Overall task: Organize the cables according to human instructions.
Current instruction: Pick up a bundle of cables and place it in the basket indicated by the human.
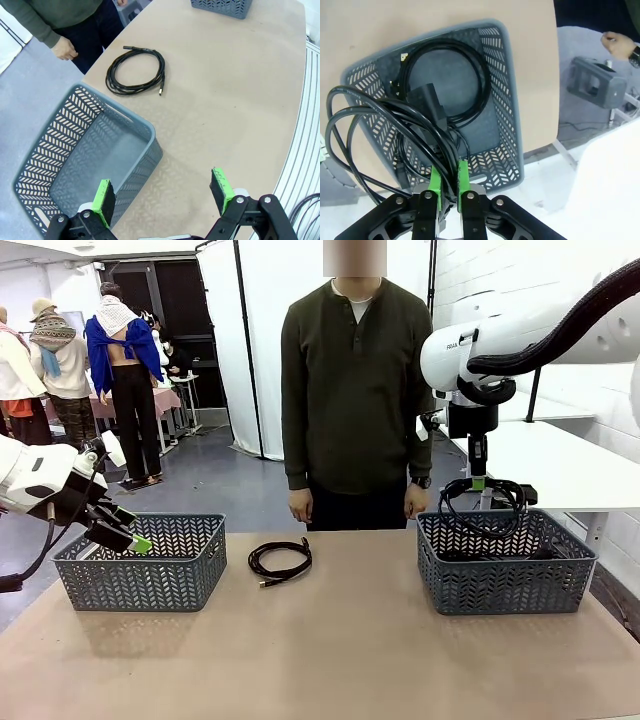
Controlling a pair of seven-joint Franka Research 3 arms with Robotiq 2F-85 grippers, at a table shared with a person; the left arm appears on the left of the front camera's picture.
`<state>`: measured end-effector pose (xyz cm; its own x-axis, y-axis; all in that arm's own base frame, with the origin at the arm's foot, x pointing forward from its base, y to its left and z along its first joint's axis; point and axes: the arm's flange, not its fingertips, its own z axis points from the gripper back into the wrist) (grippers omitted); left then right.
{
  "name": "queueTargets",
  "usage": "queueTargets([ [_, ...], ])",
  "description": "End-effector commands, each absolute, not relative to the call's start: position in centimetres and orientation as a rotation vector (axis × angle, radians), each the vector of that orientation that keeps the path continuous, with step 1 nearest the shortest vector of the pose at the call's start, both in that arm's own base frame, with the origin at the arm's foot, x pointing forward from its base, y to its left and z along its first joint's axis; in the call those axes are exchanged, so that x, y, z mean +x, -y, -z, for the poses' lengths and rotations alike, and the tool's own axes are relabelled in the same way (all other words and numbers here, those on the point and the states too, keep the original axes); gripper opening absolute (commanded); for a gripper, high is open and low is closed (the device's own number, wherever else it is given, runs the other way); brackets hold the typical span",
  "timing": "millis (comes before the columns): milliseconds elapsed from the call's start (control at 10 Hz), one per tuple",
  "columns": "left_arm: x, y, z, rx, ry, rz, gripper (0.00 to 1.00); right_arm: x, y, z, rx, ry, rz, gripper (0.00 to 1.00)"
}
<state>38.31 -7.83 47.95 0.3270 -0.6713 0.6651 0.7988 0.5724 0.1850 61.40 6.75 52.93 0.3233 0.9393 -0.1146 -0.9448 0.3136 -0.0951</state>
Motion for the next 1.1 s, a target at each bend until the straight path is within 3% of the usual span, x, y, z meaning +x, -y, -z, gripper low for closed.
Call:
queueTargets([
  [0,38.6,7.6,-47.7,-0.198,0.775,0.977,1.0,61.4,-6.7,-52.9,-0.154,-0.04,-1.242,0.0],
  [400,38.6,7.6,-47.7,-0.198,0.775,0.977,1.0,63.5,-5.3,-50.3,-0.179,-0.014,-1.384,0.0],
  [1000,38.6,7.6,-47.7,-0.198,0.775,0.977,1.0,66.3,-3.5,-49.0,-0.162,-0.014,-1.415,0.0],
])
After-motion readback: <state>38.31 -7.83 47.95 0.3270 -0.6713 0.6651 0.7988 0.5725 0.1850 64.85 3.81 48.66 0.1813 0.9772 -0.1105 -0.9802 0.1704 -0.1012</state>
